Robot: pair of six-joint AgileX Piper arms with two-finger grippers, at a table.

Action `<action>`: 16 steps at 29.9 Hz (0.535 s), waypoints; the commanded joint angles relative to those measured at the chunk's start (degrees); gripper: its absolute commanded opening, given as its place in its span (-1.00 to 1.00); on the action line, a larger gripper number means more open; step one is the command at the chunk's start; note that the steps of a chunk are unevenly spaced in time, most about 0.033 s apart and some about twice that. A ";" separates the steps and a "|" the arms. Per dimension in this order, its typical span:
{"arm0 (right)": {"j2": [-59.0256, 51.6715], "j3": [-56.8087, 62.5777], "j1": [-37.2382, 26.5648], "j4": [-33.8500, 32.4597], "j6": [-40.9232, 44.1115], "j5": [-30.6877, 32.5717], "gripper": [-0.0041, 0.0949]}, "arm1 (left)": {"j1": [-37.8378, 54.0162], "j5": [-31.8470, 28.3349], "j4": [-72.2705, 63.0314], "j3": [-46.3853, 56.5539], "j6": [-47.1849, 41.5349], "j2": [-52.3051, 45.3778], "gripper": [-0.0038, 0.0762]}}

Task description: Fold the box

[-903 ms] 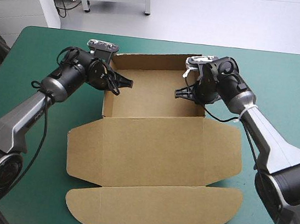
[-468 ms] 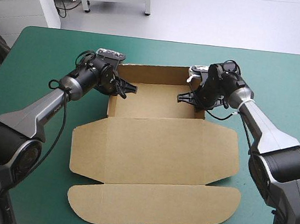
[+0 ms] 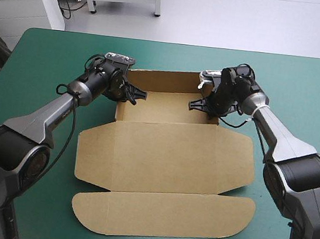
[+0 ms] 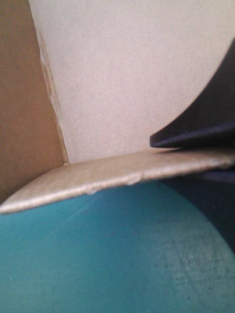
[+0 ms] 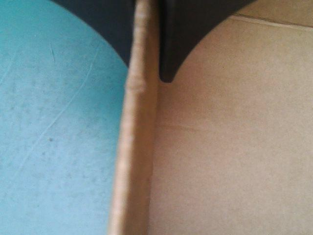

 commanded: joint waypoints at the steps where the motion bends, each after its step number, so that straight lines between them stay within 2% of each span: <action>1: -0.36 -0.74 0.09 5.38 -7.98 -4.58 -0.81 | -1.72 1.74 -5.37 -0.07 6.76 0.83 -0.68; 5: -0.36 -1.30 -0.18 5.93 -8.72 -3.82 -0.44 | -1.72 3.93 -5.37 -2.11 7.31 0.83 -0.25; 6: -0.36 -2.13 -0.18 5.83 -8.72 -2.72 -0.28 | -1.72 4.34 -5.37 -2.81 7.54 0.83 -0.16; 8: -0.36 -3.53 -0.28 5.45 -8.72 -1.20 -0.14 | -1.72 5.46 -5.37 -4.27 7.64 0.74 -0.04; 11: -0.36 -6.75 -0.78 5.10 -8.72 1.60 -0.02 | -1.72 7.54 -4.86 -6.38 7.64 0.74 0.01; 16: -0.36 -13.25 -1.86 3.58 -8.41 8.33 -0.02 | -1.72 11.10 -3.90 -9.79 6.92 0.74 0.01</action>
